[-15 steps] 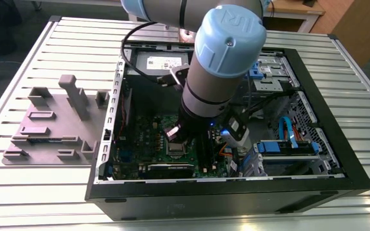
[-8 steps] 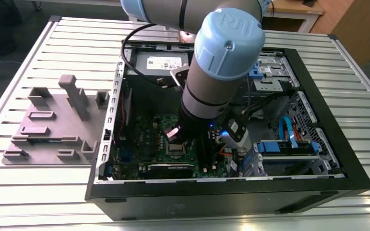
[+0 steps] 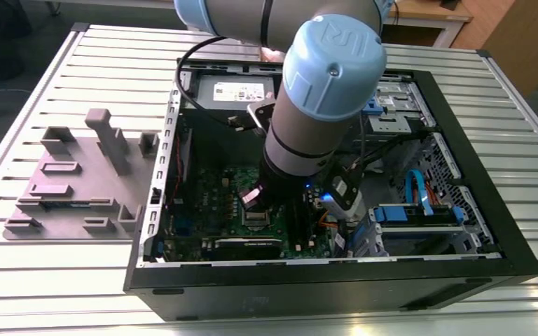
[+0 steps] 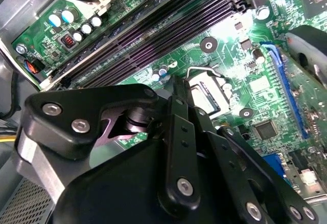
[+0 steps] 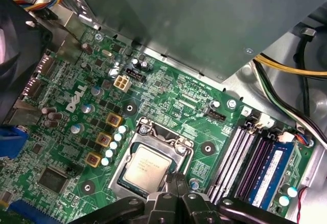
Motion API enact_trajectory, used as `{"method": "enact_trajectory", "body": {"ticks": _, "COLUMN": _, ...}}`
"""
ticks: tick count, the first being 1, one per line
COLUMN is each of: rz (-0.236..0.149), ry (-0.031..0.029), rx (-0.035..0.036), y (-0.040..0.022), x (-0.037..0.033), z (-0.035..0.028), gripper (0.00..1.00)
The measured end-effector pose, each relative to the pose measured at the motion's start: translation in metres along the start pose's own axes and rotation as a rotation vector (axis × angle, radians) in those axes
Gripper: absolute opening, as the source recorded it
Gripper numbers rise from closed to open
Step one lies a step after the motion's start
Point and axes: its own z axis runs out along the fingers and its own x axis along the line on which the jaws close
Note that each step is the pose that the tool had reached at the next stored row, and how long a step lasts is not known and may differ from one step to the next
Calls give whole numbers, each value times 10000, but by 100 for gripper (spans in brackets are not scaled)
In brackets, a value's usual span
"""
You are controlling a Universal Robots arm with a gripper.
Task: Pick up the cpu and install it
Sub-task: 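Install the first cpu locking lever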
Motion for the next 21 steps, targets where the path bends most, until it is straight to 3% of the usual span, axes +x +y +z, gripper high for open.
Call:
{"method": "enact_trajectory", "body": {"ticks": 15, "rz": -4, "ry": -1, "rx": -3, "y": -42, "x": 22, "z": -5, "gripper": 11}}
{"method": "enact_trajectory", "body": {"ticks": 21, "rz": -497, "ry": 62, "rx": 4, "y": -42, "x": 22, "z": -4, "gripper": 11}}
